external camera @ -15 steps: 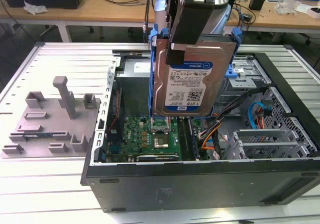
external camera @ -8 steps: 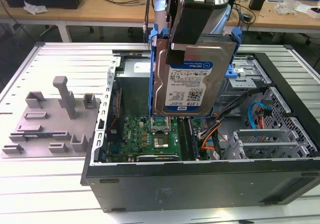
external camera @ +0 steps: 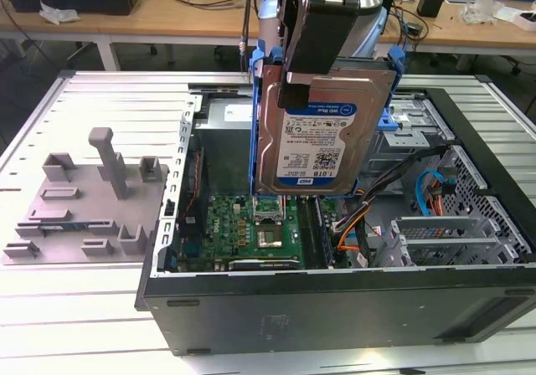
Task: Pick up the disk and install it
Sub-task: 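Insert the disk into the insertion slot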
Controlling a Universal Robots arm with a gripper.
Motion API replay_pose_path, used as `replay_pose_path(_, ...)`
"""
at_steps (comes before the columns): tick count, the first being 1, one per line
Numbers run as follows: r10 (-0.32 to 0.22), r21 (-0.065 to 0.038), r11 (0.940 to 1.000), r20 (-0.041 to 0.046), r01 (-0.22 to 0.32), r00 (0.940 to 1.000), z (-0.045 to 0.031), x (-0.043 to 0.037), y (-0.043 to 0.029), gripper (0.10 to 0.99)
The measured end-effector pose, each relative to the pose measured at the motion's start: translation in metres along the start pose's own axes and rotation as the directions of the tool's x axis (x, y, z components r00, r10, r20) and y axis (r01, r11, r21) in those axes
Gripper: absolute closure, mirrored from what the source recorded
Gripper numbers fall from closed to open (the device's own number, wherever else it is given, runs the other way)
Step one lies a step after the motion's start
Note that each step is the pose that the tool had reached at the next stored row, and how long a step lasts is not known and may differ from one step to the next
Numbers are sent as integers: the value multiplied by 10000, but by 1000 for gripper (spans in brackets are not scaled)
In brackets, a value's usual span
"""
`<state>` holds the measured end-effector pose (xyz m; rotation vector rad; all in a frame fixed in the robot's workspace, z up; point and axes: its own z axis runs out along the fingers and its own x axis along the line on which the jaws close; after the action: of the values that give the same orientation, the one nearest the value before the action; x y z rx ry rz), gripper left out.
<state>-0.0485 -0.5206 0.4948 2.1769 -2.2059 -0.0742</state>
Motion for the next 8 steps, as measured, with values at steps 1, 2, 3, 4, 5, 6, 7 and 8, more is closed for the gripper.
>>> replay_pose_path(1,0,0,10000,0,0,10000,0,0,0,718)
replay_pose_path(2,0,0,10000,0,0,10000,0,0,0,718)
replay_pose_path(3,-2,0,10000,12,2,10000,0,6,-1,718)
replay_pose_path(4,-5,-1,10000,30,5,10000,-1,14,-2,718)
replay_pose_path(5,-5,-1,10000,63,5,10000,0,28,-1,718)
replay_pose_path(6,-6,-1,10000,93,6,10000,0,38,-1,718)
replay_pose_path(7,-8,-2,10000,127,8,9999,-1,48,-1,718)
replay_pose_path(8,-14,-3,10000,212,14,9998,0,73,-2,718)
